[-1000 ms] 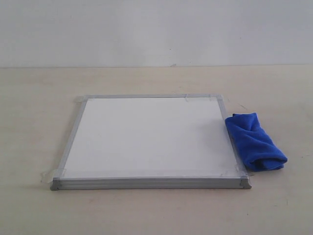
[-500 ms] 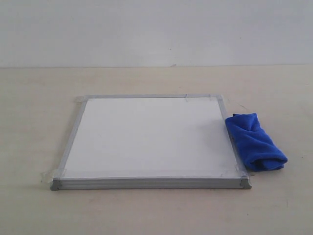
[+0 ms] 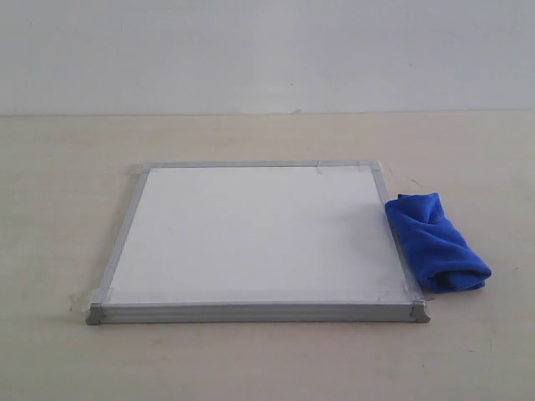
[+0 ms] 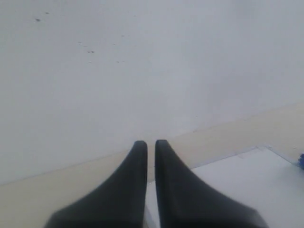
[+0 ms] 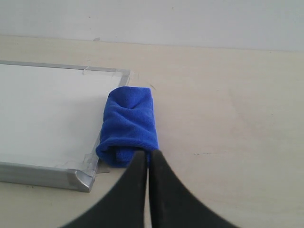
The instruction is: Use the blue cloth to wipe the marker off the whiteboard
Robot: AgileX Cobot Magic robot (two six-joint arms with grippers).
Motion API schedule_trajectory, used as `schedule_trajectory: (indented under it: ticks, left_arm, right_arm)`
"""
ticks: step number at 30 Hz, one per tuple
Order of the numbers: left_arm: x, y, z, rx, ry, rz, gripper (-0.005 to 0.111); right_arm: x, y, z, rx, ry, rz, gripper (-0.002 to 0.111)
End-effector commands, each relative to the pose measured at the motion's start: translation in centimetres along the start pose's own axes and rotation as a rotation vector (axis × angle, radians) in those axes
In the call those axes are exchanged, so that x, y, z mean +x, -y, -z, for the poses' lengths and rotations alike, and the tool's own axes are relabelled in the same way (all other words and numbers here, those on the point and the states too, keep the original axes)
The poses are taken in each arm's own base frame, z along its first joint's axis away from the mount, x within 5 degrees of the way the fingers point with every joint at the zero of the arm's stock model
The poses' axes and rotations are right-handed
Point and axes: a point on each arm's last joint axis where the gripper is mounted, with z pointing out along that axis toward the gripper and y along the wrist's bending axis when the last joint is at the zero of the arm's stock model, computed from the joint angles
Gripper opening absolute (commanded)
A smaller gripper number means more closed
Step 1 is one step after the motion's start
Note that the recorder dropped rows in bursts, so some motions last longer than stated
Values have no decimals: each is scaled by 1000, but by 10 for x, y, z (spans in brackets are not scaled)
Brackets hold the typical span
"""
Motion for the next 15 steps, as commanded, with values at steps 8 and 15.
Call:
schedule_trajectory:
  ticks: [8, 15]
  left_arm:
    - [76, -3, -2, -154, -24, 30, 4]
    - [91, -4, 0, -188, -67, 19, 4]
  right_arm:
    - [-1, 0, 0, 3, 15, 2, 0]
    - [-1, 0, 0, 3, 15, 2, 0]
